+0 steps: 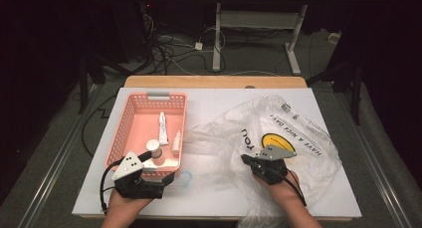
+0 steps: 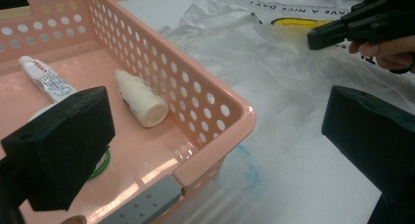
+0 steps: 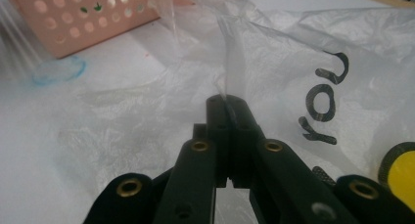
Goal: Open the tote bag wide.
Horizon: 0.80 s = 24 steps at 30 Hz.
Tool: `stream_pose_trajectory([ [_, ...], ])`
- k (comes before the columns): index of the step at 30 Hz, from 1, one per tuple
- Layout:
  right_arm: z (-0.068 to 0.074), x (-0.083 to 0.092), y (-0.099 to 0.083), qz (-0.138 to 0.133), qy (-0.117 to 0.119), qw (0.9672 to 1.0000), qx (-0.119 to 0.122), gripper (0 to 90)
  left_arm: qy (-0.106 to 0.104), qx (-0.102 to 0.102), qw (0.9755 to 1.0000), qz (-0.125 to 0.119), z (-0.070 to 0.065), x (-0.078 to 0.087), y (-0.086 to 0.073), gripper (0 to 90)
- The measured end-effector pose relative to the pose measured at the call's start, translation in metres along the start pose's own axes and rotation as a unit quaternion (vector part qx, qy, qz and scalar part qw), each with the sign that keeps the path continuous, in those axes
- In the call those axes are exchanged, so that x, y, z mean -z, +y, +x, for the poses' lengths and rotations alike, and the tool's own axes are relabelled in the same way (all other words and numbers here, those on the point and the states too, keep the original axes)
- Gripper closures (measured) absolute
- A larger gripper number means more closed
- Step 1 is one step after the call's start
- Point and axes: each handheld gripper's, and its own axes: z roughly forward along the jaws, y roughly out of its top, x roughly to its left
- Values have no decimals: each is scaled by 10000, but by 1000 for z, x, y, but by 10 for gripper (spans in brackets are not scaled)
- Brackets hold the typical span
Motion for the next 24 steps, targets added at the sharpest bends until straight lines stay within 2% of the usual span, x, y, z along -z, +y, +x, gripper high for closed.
stream_pose_trajectory([
  [5, -9, 9, 7, -269, -136, 9995, -61, 900, -3, 21, 10000, -17, 1, 0, 0, 0],
  [7, -17, 14, 12, -422, -242, 9988, -104, 900, -5, 36, 10000, -33, 1, 0, 0, 0],
  [11, -24, 18, 17, -554, -316, 9979, -130, 900, -1, 63, 10000, -62, 2, 0, 1, 0],
  [19, -25, 27, 30, -823, -392, 9958, -105, 900, -34, 148, 9998, -130, 3, -2, 2, 0],
  [24, -23, 36, 38, -1076, -442, 9932, -52, 900, -27, 177, 9997, -186, 6, -1, 3, 0],
])
